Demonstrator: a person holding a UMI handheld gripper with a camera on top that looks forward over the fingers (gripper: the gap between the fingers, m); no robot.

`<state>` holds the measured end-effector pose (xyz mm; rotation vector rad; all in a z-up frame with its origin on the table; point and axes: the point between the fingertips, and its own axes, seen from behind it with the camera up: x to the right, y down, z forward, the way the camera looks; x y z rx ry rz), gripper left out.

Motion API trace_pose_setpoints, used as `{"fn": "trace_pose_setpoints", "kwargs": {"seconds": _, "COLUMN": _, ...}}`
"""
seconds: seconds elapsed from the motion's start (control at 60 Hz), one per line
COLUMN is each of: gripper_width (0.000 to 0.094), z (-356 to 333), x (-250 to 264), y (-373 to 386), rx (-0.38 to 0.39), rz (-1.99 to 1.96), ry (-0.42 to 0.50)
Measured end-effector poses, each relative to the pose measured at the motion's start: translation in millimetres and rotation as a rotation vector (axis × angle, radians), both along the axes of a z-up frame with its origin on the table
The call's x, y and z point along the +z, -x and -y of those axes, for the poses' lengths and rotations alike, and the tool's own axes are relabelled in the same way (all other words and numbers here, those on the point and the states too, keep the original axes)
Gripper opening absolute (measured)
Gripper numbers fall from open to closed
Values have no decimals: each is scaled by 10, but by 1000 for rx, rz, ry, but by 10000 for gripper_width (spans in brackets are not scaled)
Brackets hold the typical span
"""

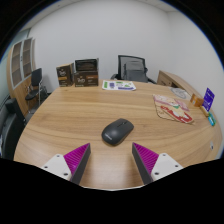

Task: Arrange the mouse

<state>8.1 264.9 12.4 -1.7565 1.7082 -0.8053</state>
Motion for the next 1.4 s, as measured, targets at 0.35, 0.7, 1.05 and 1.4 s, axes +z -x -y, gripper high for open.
{"fn": "trace_pose_setpoints", "kwargs": {"seconds": 0.35, "gripper_width": 868, "z": 17, "x": -224, "y": -584, "rx": 10, "rz": -25, "ry": -8}}
{"fn": "trace_pose_setpoints", "kwargs": {"seconds": 0.7, "gripper_width": 870, "z": -76, "x": -284, "y": -932, "rx": 44, "rz": -39, "ry": -8}}
{"fn": "trace_pose_setpoints", "kwargs": {"seconds": 1.05, "gripper_width": 676, "z": -183, "x": -295, "y": -1064, "rx": 58, "rz": -56, "ry": -19}}
{"fn": "trace_pose_setpoints", "kwargs": {"seconds": 1.4, "gripper_width": 417, "z": -163, "x": -321, "y": -1049, "rx": 58, "rz": -59, "ry": -26}}
